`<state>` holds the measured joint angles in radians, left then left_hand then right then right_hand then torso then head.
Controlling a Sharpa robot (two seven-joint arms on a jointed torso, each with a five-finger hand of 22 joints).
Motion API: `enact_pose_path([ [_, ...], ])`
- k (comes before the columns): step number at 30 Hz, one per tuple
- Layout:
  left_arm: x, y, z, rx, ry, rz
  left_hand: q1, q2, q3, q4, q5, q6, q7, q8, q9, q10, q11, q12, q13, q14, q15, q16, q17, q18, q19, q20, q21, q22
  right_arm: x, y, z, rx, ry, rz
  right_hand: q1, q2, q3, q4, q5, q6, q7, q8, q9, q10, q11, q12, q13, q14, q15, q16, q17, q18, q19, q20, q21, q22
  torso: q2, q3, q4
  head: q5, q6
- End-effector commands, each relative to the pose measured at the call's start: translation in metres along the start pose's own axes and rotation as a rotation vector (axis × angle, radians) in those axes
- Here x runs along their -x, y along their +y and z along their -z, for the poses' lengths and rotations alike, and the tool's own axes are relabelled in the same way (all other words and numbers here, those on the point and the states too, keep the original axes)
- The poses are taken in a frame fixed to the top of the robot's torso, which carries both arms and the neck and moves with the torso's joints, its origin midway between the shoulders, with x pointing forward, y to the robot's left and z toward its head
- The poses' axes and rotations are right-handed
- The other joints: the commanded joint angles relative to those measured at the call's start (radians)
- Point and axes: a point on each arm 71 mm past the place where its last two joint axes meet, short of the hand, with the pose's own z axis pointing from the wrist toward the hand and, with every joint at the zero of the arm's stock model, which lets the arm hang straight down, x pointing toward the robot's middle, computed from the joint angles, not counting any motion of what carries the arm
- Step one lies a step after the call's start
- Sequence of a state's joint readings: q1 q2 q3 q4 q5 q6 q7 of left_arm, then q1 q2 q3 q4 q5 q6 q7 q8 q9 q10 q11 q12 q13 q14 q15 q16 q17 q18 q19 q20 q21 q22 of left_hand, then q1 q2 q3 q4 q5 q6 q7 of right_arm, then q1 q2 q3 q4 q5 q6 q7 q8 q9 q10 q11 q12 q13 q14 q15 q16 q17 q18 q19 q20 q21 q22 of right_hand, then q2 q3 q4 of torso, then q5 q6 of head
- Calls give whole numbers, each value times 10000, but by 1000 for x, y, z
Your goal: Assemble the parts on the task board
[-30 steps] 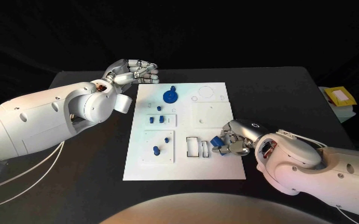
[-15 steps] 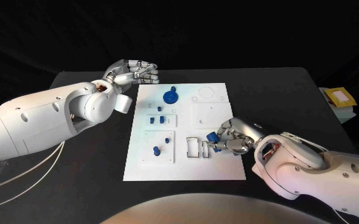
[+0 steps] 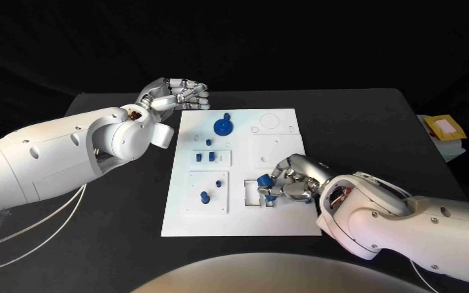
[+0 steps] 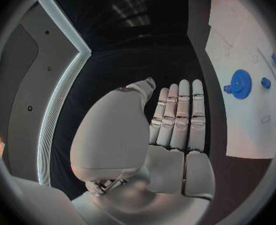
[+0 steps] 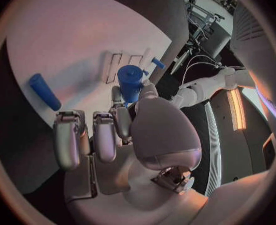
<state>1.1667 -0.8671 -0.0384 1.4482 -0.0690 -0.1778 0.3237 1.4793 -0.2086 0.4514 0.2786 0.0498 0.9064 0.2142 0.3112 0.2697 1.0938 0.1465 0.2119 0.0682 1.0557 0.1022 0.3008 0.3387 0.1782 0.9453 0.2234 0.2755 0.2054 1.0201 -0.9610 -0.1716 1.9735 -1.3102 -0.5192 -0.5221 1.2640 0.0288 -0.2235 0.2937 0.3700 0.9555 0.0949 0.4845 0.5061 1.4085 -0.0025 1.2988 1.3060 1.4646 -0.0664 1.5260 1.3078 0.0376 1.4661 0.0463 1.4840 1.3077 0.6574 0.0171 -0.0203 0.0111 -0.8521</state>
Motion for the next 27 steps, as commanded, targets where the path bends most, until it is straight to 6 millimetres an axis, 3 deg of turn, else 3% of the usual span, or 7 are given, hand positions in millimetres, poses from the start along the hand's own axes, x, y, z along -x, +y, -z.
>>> enact_pose_path([
  [1,-4,-1,-1,-63,250,105,-36,62,14,50,9,-49,6,-16,9,-42,51,-40,14,38,33,-37,10,30,87,6,-36,-10,-9,2,-3,-6,637,28,113,266,-77,8,-18,411,-344,25,20,84,-97,-81,-72,857,-63,23,1601,-179,706,-70,-67,2375,9,15,7,33,14],
  [3,-4,-1,-1,-53,249,105,-37,72,20,49,10,-52,5,-16,10,-47,51,-41,14,37,33,-47,17,30,89,7,-43,-14,-11,4,-5,11,709,76,46,256,-166,2,-89,402,-342,28,36,76,-94,-103,-78,854,-62,18,1592,-175,696,-74,-85,2369,9,12,1,29,22],
  [6,-4,-1,-1,-41,249,104,-37,72,20,49,10,-52,5,-16,10,-47,51,-41,14,37,33,-47,17,30,89,7,-43,-14,-13,6,-8,41,679,209,-104,248,-485,-2,-720,411,-348,77,114,92,-98,-119,-48,851,-64,11,1581,-175,690,-80,-83,2368,9,9,-5,-2,54],
  [20,-5,0,-2,17,280,112,-31,85,29,44,11,-53,2,-14,11,-48,48,-41,14,38,32,-55,23,30,91,7,-48,-18,-14,8,-15,118,516,640,-498,269,-1235,4,-1779,390,-356,226,340,77,-101,-251,-60,841,-69,-14,1537,-158,650,-84,-150,2344,11,17,-10,30,61],
  [24,-5,0,-2,27,307,121,-31,85,29,44,11,-53,2,-14,11,-48,48,-41,14,38,32,-55,23,30,91,7,-48,-18,-15,9,-16,174,493,721,-1004,-118,-1022,24,-2581,290,-320,274,452,20,-85,-380,-111,822,-42,-57,1459,-136,603,-66,-250,2315,9,11,-3,38,50],
  [26,-5,0,-2,31,310,122,-31,85,29,44,11,-53,2,-14,11,-48,48,-41,14,38,32,-55,23,30,91,7,-48,-18,-14,9,-17,196,454,731,-1689,-880,-63,22,-3001,217,-308,309,543,-5,-56,-451,-121,818,-57,-75,1435,-130,584,-28,-292,2302,6,11,-4,40,50],
  [27,-5,0,-2,32,311,122,-31,85,29,44,11,-53,2,-14,11,-48,48,-41,14,38,32,-55,23,30,91,7,-48,-18,-14,9,-17,208,435,737,-1948,-1148,166,44,-3091,195,-308,315,567,-22,-55,-489,-138,815,-29,-85,1418,-123,576,-46,-311,2297,5,9,-7,50,50],
])
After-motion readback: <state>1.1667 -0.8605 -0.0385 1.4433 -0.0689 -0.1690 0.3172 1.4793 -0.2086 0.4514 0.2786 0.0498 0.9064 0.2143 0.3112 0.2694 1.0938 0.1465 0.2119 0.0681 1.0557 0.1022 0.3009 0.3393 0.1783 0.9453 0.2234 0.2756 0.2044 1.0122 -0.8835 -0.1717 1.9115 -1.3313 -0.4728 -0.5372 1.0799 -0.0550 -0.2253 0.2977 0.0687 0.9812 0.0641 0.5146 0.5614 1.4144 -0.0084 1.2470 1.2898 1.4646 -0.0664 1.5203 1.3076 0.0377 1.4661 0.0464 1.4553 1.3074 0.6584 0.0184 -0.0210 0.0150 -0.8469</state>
